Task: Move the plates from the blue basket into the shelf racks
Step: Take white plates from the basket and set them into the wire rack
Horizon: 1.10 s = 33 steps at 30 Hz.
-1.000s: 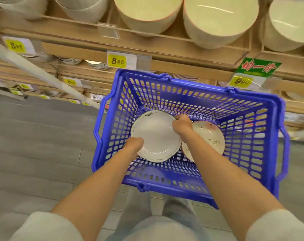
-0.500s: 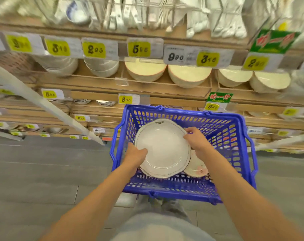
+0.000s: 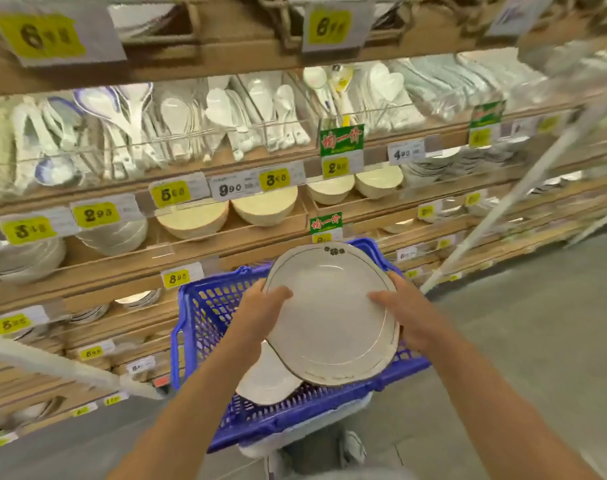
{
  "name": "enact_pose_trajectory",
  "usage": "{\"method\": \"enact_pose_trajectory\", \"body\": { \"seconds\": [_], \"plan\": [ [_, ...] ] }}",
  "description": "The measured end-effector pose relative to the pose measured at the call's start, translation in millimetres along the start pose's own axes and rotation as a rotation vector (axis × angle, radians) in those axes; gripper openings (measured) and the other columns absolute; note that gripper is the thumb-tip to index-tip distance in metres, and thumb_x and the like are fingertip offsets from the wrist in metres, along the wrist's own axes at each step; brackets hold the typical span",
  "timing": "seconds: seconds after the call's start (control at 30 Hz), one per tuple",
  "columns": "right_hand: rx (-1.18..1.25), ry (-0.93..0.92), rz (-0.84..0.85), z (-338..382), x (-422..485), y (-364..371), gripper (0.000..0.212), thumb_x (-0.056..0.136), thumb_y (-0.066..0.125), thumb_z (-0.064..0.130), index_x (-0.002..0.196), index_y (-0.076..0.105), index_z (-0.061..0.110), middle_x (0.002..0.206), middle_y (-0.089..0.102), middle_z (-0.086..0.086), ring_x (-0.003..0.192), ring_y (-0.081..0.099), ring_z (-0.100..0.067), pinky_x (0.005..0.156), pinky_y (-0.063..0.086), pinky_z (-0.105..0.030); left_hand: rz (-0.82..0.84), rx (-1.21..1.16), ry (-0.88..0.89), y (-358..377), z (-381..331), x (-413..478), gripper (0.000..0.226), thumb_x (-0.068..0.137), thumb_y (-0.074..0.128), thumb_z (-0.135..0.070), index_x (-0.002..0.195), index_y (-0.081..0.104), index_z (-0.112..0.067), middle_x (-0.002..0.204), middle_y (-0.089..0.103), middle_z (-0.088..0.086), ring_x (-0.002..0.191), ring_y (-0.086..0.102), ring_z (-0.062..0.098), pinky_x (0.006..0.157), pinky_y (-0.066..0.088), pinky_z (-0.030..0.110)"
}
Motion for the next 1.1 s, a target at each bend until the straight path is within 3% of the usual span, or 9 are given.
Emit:
{"method": "enact_pose_trajectory", "body": {
  "seconds": [0.23, 0.37, 0.5, 0.57, 0.67, 0.77, 0.9, 1.0, 1.1],
  "plan": [
    [0.156, -0.077, -0.16, 3.4, -41.5, -106.7, 0.038, 0.092, 0.055, 0.004, 0.125, 0.052, 0.021, 0.116, 0.062, -0.011, 0.098, 0.066, -0.029, 0.071, 0.059, -0.038, 0.195, 0.088, 0.059, 104.5, -35.5, -20.8, 0.014, 0.09, 0.057, -0.021, 0.102, 0.064, -0.018, 0.093, 0.071, 0.011, 0.086, 0.068, 0.028, 0.068, 0.052, 0.033],
    [0.175, -0.108, -0.201, 0.0, -63.3, -179.0, 0.034, 0.093, 0.054, 0.004, 0.12, 0.054, 0.023, 0.115, 0.066, -0.009, 0.096, 0.068, -0.026, 0.064, 0.057, -0.03, 0.251, 0.142, 0.073, 178.4, -43.5, -33.3, 0.006, 0.091, 0.058, -0.02, 0.094, 0.063, -0.019, 0.097, 0.07, 0.011, 0.093, 0.065, 0.03, 0.088, 0.052, 0.043],
    [0.174, -0.134, -0.229, -2.8, -76.8, -254.1, 0.033, 0.092, 0.054, 0.004, 0.119, 0.057, 0.024, 0.107, 0.07, -0.005, 0.088, 0.071, -0.02, 0.057, 0.055, -0.024, 0.27, 0.132, 0.071, 251.9, -50.6, -48.8, 0.003, 0.091, 0.059, -0.021, 0.089, 0.057, -0.022, 0.087, 0.067, 0.005, 0.08, 0.065, 0.021, 0.06, 0.049, 0.027],
    [0.171, -0.153, -0.231, -1.2, -81.3, -289.2, 0.034, 0.091, 0.054, 0.004, 0.117, 0.058, 0.025, 0.105, 0.071, -0.004, 0.084, 0.071, -0.018, 0.054, 0.054, -0.022, 0.268, 0.139, 0.071, 285.6, -53.8, -55.0, 0.005, 0.089, 0.061, -0.022, 0.089, 0.056, -0.023, 0.087, 0.067, 0.005, 0.079, 0.066, 0.021, 0.056, 0.048, 0.026],
    [0.179, -0.183, -0.207, 2.3, -83.4, -336.1, 0.032, 0.09, 0.056, 0.005, 0.106, 0.058, 0.033, 0.102, 0.072, -0.002, 0.084, 0.072, -0.019, 0.055, 0.055, -0.023, 0.265, 0.122, 0.093, 331.7, -57.2, -56.8, 0.004, 0.088, 0.061, -0.017, 0.085, 0.061, -0.019, 0.073, 0.073, 0.004, 0.067, 0.07, 0.02, 0.057, 0.054, 0.026],
    [0.163, -0.214, -0.198, 8.8, -83.3, -375.2, 0.031, 0.09, 0.056, 0.005, 0.104, 0.06, 0.032, 0.099, 0.073, -0.001, 0.082, 0.073, -0.019, 0.057, 0.056, -0.026, 0.251, 0.108, 0.113, 368.6, -61.2, -58.3, 0.002, 0.087, 0.061, -0.015, 0.086, 0.062, -0.016, 0.059, 0.071, -0.002, 0.05, 0.067, 0.013, 0.047, 0.051, 0.022],
    [0.152, -0.242, -0.18, 27.2, -81.2, -412.9, 0.032, 0.09, 0.056, 0.003, 0.105, 0.06, 0.031, 0.093, 0.075, 0.002, 0.08, 0.073, -0.019, 0.057, 0.056, -0.027, 0.236, 0.109, 0.088, 400.6, -72.3, -61.6, 0.017, 0.084, 0.062, -0.019, 0.1, 0.057, -0.018, 0.084, 0.071, 0.008, 0.069, 0.07, 0.023, 0.056, 0.052, 0.029],
    [0.124, -0.268, -0.172, 52.6, -74.0, -431.2, 0.032, 0.091, 0.055, 0.003, 0.119, 0.056, 0.02, 0.104, 0.072, -0.006, 0.089, 0.072, -0.026, 0.069, 0.06, -0.039, 0.237, 0.118, 0.127, 414.0, -97.4, -60.7, 0.017, 0.082, 0.059, -0.014, 0.098, 0.055, -0.02, 0.082, 0.07, 0.009, 0.065, 0.07, 0.023, 0.051, 0.052, 0.027],
    [0.1, -0.337, -0.14, 87.2, -64.1, -438.8, 0.031, 0.093, 0.054, 0.005, 0.118, 0.06, 0.023, 0.102, 0.074, -0.006, 0.092, 0.071, -0.029, 0.078, 0.059, -0.047, 0.21, 0.141, 0.219, 417.2, -133.0, -57.4, 0.024, 0.081, 0.056, -0.011, 0.105, 0.058, -0.013, 0.084, 0.07, 0.009, 0.065, 0.068, 0.021, 0.05, 0.052, 0.024]
  ]
}}
Point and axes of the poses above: each hand's wrist, its own x-axis towards the middle knuckle, its own y-axis out of the palm, z = x × y, the point moved 7 cm from there along x, towards the middle knuckle
